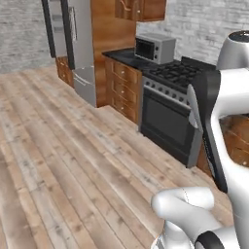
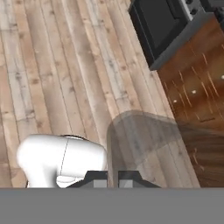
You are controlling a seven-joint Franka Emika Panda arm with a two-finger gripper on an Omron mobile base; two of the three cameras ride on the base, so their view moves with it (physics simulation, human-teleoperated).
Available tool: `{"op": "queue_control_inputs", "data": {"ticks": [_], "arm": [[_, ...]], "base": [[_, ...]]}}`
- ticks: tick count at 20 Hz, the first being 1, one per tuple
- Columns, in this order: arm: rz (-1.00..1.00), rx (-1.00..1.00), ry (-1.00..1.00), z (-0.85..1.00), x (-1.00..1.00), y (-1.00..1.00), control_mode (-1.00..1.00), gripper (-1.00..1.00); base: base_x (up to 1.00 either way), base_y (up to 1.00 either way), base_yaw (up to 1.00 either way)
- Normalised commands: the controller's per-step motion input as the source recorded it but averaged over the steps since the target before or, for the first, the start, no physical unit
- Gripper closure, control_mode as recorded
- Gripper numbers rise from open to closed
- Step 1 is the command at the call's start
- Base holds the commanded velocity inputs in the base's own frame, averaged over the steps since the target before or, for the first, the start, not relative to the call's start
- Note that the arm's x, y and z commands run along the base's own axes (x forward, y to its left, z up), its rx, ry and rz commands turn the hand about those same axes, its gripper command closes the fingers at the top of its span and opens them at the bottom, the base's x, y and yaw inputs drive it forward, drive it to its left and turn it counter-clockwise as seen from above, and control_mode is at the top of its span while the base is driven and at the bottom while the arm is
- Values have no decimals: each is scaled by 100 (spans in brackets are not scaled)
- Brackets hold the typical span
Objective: There is a bowl on the dining counter. Grab a lemon wedge from the fridge and place it in the bowl. Then get the liquor bottle and glass cup from the cabinet and place them next to the bowl.
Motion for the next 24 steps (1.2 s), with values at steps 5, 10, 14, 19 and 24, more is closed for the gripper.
{"op": "queue_control_inputs", "data": {"ticks": [5, 10, 14, 19, 24], "arm": [[0, 0, 0, 0, 0, 0, 100, 100], [0, 0, 0, 0, 0, 0, 100, 100], [0, 0, 0, 0, 0, 0, 100, 100], [0, 0, 0, 0, 0, 0, 100, 100], [0, 0, 0, 0, 0, 0, 100, 100]], "base": [[100, 61, 34], [100, 37, 25], [100, 26, 24], [100, 16, 25], [100, 16, 25]]}}
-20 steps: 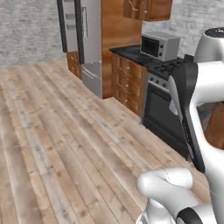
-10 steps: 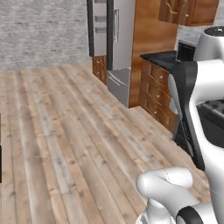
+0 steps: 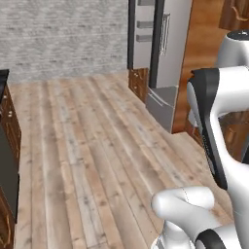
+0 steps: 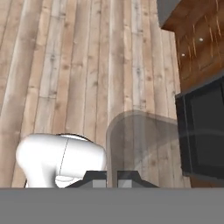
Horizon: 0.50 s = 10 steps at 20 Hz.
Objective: There is a bowl on the dining counter. Grab a lemon wedge from the fridge and place it in the bowl. Then get the liquor bottle and glass cup from the cabinet and place them next to the bowl.
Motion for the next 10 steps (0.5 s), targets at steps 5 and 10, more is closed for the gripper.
{"op": "queue_control_inputs", "data": {"ticks": [5, 10], "arm": [[0, 0, 0, 0, 0, 0, 100, 100], [0, 0, 0, 0, 0, 0, 100, 100]], "base": [[100, 14, 24], [100, 3, 23]]}}
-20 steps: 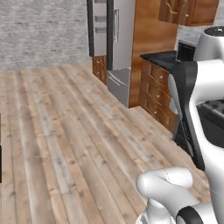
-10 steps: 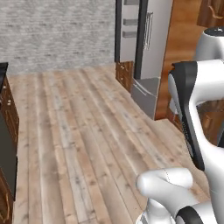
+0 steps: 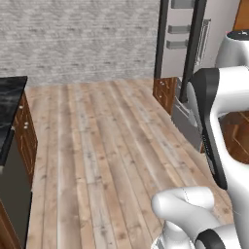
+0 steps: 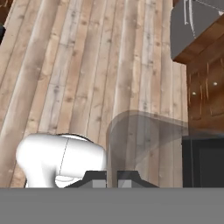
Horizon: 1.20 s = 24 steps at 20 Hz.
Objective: There is a bowl on the dining counter. Grab a lemon wedge from the fridge and place it in the bowl. Then get the liquor bottle and glass cup from the cabinet and place them next to the bowl.
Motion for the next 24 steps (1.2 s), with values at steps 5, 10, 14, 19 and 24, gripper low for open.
{"op": "queue_control_inputs", "data": {"ticks": [5, 10, 14, 19, 24], "arm": [[0, 0, 0, 0, 0, 0, 100, 100], [0, 0, 0, 0, 0, 0, 100, 100], [0, 0, 0, 0, 0, 0, 100, 100], [0, 0, 0, 0, 0, 0, 100, 100], [0, 0, 0, 0, 0, 0, 100, 100]], "base": [[100, 3, 22], [100, 2, 22], [100, 1, 22], [100, 1, 23], [100, 3, 23]]}}
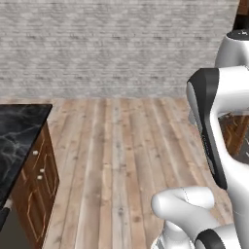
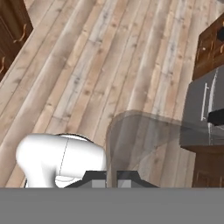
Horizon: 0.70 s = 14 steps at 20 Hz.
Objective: There is a bowl on the dining counter. Grab a lemon wedge from the fridge and place it in the bowl. Then get the liquor bottle and glass cup from the cabinet and place them next to the bowl.
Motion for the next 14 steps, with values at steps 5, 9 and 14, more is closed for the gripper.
{"op": "queue_control_inputs", "data": {"ticks": [5, 9, 14], "arm": [[0, 0, 0, 0, 0, 0, 100, 100], [0, 0, 0, 0, 0, 0, 100, 100], [0, 0, 0, 0, 0, 0, 100, 100]], "base": [[100, 3, 23], [100, 3, 25], [100, 3, 31]]}}
